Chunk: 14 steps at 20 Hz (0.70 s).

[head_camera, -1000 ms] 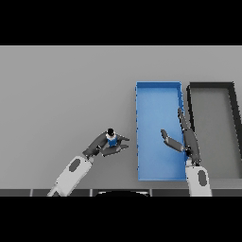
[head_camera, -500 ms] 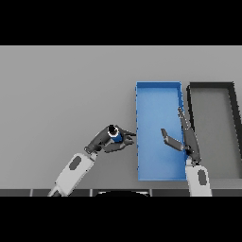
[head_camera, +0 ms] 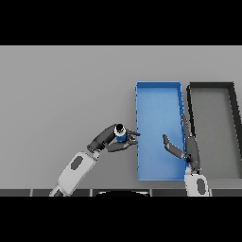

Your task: Pick up the blue pipe and place it into the blue bin.

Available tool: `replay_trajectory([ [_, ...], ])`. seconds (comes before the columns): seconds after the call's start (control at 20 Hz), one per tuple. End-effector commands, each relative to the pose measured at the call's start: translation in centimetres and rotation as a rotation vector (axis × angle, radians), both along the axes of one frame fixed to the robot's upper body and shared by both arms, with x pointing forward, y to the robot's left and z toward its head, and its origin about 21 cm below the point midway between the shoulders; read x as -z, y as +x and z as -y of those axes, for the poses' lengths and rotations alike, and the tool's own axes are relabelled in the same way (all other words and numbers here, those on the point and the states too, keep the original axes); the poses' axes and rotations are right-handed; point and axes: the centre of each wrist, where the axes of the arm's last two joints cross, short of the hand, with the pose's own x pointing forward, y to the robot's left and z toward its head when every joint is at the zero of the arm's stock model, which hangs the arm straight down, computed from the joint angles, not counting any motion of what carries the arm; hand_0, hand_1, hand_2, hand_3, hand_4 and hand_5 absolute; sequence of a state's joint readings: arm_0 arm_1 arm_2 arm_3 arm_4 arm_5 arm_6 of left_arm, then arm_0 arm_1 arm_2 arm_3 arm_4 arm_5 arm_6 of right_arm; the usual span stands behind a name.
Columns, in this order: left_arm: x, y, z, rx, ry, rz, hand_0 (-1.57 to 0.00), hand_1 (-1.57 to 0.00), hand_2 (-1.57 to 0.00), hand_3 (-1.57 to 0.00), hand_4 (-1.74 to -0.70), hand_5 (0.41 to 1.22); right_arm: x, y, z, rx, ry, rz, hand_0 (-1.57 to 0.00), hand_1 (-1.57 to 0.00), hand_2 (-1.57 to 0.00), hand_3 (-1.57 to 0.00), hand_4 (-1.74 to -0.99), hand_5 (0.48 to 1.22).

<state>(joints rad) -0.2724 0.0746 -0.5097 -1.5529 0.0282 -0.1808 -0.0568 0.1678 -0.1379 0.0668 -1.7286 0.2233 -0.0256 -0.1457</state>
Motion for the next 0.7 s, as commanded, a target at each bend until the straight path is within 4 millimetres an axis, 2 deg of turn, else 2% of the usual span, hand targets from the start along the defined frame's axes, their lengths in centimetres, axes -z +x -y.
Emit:
replay_trajectory([
  [0.0,0.3,0.0,-0.1,0.0,0.001,-0.009,-1.57,-1.57,-1.57,-1.57,-1.47,1.22,0.0,-1.1,-0.4,0.041,-0.006,0.006,0.0,0.0,0.0,0.0,-1.138,0.643],
  [0.1,0.4,0.2,0.1,0.004,-0.003,0.01,-1.57,-1.57,-1.57,-1.57,-1.47,1.22,-0.3,-3.6,-1.1,0.128,-0.024,0.026,0.0,0.0,0.0,0.0,-1.188,0.643],
  [0.25,0.3,0.1,0.3,0.011,-0.006,0.009,-1.57,-1.57,-1.57,-1.57,-1.47,1.22,-1.2,-4.9,-1.9,0.179,-0.027,0.04,0.0,0.0,-0.02,0.0,-1.187,0.642],
  [0.3,0.3,0.3,0.4,0.01,-0.004,0.01,-1.57,-1.57,-1.57,-1.57,-1.47,1.221,-1.7,-5.2,-2.1,0.127,0.032,0.083,0.0,0.0,-0.04,0.0,-1.195,0.648],
  [0.35,-0.1,0.2,0.8,0.019,-0.004,0.005,-1.57,-1.57,-1.57,-1.57,-1.47,1.221,-2.4,-5.1,-2.1,0.07,0.107,0.106,0.0,-0.01,-0.07,0.0,-1.198,0.641],
  [0.45,-0.3,0.2,0.3,0.024,-0.025,0.009,-1.57,-1.57,-1.57,-1.57,-1.47,1.221,-4.6,-5.0,-1.4,-0.061,0.185,0.082,0.0,-0.03,-0.11,0.0,-1.209,0.609],
  [0.5,-0.4,0.1,0.4,0.026,-0.021,0.009,-1.57,-1.57,-1.57,-1.57,-1.47,1.221,-6.0,-4.5,-1.5,-0.13,0.196,0.067,0.0,-0.03,-0.12,0.0,-1.215,0.607],
  [0.65,-0.3,0.0,0.2,0.029,-0.018,0.01,-1.57,-1.57,-1.57,-1.57,-1.47,1.221,-8.1,-3.0,-1.9,-0.284,0.182,-0.058,0.0,-0.01,-0.11,0.0,-1.237,0.577],
])
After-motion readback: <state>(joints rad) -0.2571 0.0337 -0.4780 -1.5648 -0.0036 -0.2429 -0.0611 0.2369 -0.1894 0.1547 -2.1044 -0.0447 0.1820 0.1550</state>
